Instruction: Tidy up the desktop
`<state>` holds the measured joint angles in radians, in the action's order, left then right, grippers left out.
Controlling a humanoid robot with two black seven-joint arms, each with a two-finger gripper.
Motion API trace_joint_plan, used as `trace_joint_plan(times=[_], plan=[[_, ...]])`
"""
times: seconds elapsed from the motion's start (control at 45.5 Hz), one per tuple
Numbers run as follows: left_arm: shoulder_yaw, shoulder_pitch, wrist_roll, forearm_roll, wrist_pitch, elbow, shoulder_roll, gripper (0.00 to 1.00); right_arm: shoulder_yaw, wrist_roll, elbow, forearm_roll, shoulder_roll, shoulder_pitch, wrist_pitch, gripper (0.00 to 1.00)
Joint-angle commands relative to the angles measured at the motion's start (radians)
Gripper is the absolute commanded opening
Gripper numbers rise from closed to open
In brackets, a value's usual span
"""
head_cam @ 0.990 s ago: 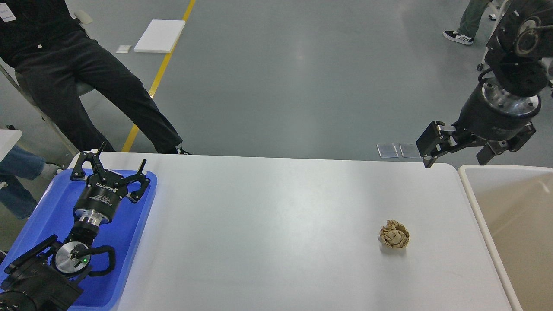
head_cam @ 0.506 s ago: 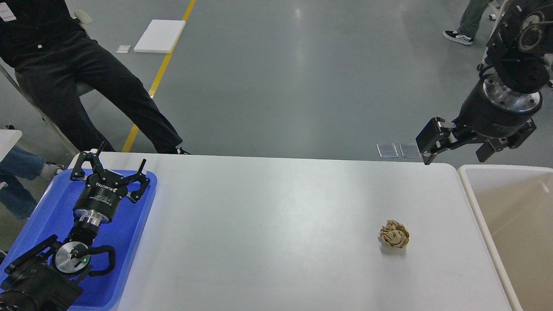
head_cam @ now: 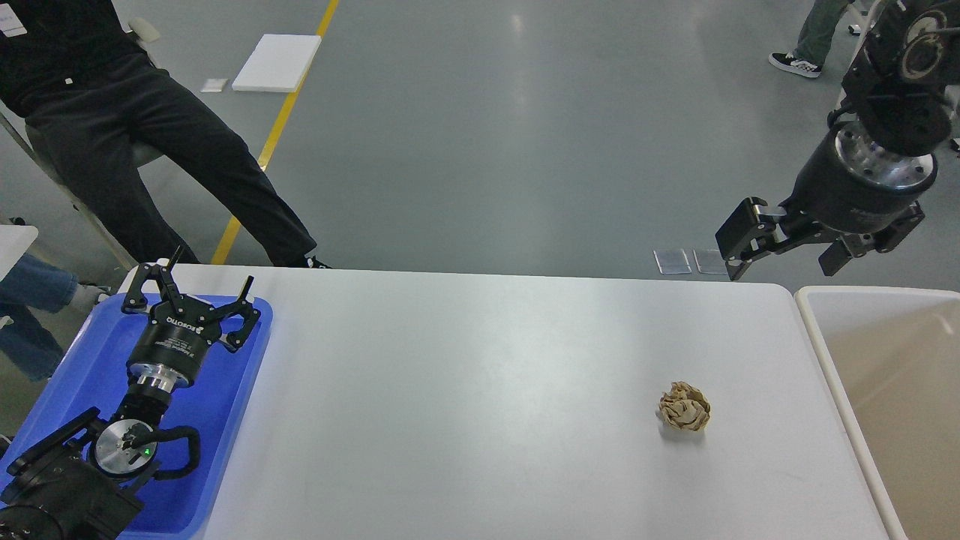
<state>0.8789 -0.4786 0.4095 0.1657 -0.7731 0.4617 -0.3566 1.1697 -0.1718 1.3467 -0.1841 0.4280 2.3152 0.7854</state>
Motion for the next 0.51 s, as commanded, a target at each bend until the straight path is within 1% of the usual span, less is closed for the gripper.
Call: trace_joint_plan(times=[0.0, 0.242, 0.33, 0.484], plan=[[0.000, 0.000, 0.000, 0.000, 0.000, 0.000, -0.001, 0.99, -0.027, 0.000, -0.008, 0.002, 0.002, -0.010, 0.000, 1.00], [0.000, 0.000, 0.000, 0.000, 0.001, 0.000, 0.001, 0.99, -0.038, 0.000, -0.011, -0.002, -0.011, -0.057, 0.000, 1.00], [0.000, 0.000, 0.000, 0.000, 0.000, 0.000, 0.001, 0.99, -0.047, -0.003, -0.023, -0.003, -0.018, -0.106, 0.000, 1.00], [0.000, 0.000, 0.000, 0.000, 0.000, 0.000, 0.001, 0.99, -0.084, -0.005, -0.034, -0.017, -0.018, -0.184, -0.074, 1.00]])
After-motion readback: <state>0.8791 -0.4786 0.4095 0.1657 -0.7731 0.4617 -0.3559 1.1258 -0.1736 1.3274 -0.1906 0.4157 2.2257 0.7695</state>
